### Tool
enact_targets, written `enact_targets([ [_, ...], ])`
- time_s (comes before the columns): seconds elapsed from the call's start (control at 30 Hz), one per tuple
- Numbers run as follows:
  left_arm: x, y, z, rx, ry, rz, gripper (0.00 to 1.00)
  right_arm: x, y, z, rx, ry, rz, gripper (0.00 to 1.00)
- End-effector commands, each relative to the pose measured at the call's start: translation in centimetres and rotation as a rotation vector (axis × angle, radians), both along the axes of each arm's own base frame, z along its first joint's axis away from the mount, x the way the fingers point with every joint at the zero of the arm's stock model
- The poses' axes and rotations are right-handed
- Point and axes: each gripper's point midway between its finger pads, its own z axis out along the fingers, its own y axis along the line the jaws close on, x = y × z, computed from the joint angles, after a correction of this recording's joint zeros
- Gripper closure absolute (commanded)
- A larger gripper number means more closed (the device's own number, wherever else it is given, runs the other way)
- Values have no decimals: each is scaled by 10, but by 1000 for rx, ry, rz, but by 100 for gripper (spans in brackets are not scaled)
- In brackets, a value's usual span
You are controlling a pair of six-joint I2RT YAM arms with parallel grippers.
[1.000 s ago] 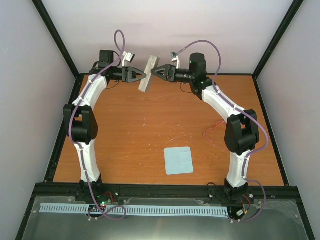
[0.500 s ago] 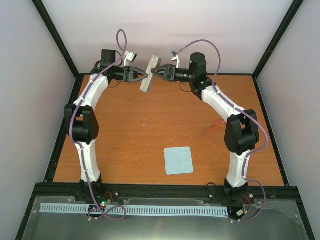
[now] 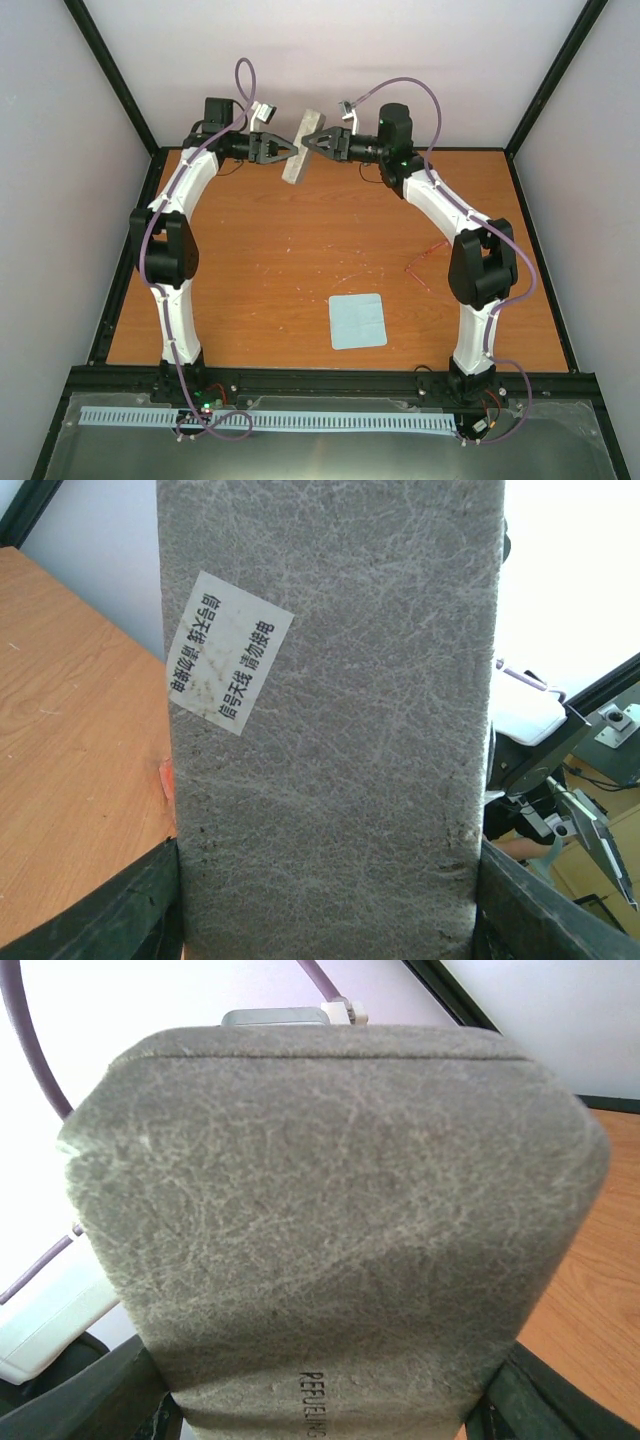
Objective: Organize the sunglasses
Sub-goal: Open the sunglasses case.
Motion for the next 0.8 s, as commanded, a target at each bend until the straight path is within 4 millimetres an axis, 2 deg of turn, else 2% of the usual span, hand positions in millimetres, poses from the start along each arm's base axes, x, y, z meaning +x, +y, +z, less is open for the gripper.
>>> enact_targets([
  [0.0,-39,5,38,-162,-10,-231,46,-9,8,19,16,-65,32,75],
  [0.03,-38,4,37,-156,-12,-223,36,-8,8,19,14,-66,29,76],
  [0.1,-34,3,35,-142,-25,-199,2,-8,7,19,5,-67,22,77],
  [0.13,-31,2,35,-128,-38,-177,1,-8,6,18,-2,-67,18,77],
  [0.33,-10,3,39,-25,-194,3,0,-7,2,18,-33,-73,-1,77],
  [0.67,1,2,18,53,-237,77,1,-10,2,25,-18,-86,16,78],
  [0.77,6,2,8,76,-234,91,7,-11,3,27,-10,-87,29,78],
])
